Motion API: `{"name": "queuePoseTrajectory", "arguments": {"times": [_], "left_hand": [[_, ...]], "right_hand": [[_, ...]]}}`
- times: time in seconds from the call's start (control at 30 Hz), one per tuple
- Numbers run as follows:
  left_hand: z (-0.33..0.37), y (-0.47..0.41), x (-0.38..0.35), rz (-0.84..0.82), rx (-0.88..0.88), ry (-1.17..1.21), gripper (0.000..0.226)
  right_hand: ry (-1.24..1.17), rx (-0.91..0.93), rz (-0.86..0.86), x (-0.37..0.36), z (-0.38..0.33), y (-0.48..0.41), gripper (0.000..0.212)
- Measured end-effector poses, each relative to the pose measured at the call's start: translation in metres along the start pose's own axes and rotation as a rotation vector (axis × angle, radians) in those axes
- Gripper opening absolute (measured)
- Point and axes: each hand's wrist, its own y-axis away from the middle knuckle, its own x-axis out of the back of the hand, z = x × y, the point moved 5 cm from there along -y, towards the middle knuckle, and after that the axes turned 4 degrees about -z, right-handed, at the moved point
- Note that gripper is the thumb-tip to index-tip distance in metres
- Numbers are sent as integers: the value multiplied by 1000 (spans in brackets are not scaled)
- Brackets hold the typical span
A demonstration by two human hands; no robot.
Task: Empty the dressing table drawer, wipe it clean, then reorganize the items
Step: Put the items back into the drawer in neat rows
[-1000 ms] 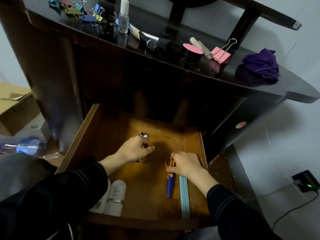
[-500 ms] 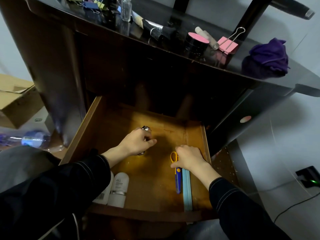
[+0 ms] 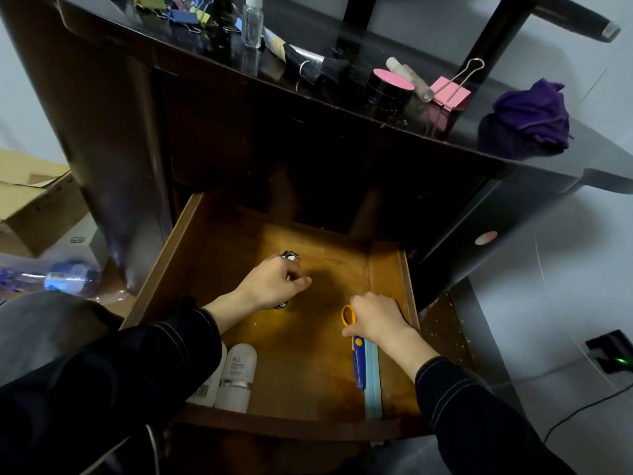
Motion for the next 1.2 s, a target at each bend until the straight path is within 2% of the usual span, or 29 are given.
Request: {"name": "queuePoseTrajectory", "arguments": {"times": [0.17, 0.23, 0.3, 0.4, 0.47, 0.57, 0.63, 0.73, 0.83, 0.93, 1.1, 1.2], "left_hand": [[1, 1, 0, -24, 20, 17, 27], [1, 0, 0, -60, 64, 83, 17], [2, 0, 0, -115, 113, 167, 28], [7, 2, -5, -209, 141, 287, 37], [11, 6, -10, -248, 147, 345, 50], [16, 12, -20, -290, 133, 361, 82], [16, 19, -27, -333, 198, 435, 86], [19, 28, -42, -382, 310, 506, 70], [30, 36, -63, -430, 354, 518, 64], [43, 39, -86, -463, 331, 385, 59], [50, 36, -101, -419, 279, 412, 50], [46, 35, -99, -375, 216, 337, 46]], "right_hand": [[-62, -12, -31, 0, 1, 3, 43], [-159, -39, 28, 8, 6, 6, 39], [-209, -44, 230, 25, 16, 11, 32], [-139, -23, 573, 43, 31, 27, 19], [-125, 2, 647, 39, 32, 35, 16], [-77, 50, 664, 31, 27, 37, 20], [-170, -39, 700, 33, 37, 35, 17], [-306, -170, 700, 33, 48, 34, 13], [-278, -183, 688, 35, 44, 34, 12], [-271, -202, 681, 37, 43, 37, 12], [-304, -194, 662, 39, 42, 39, 14], [-309, -199, 651, 39, 42, 40, 15]]}}
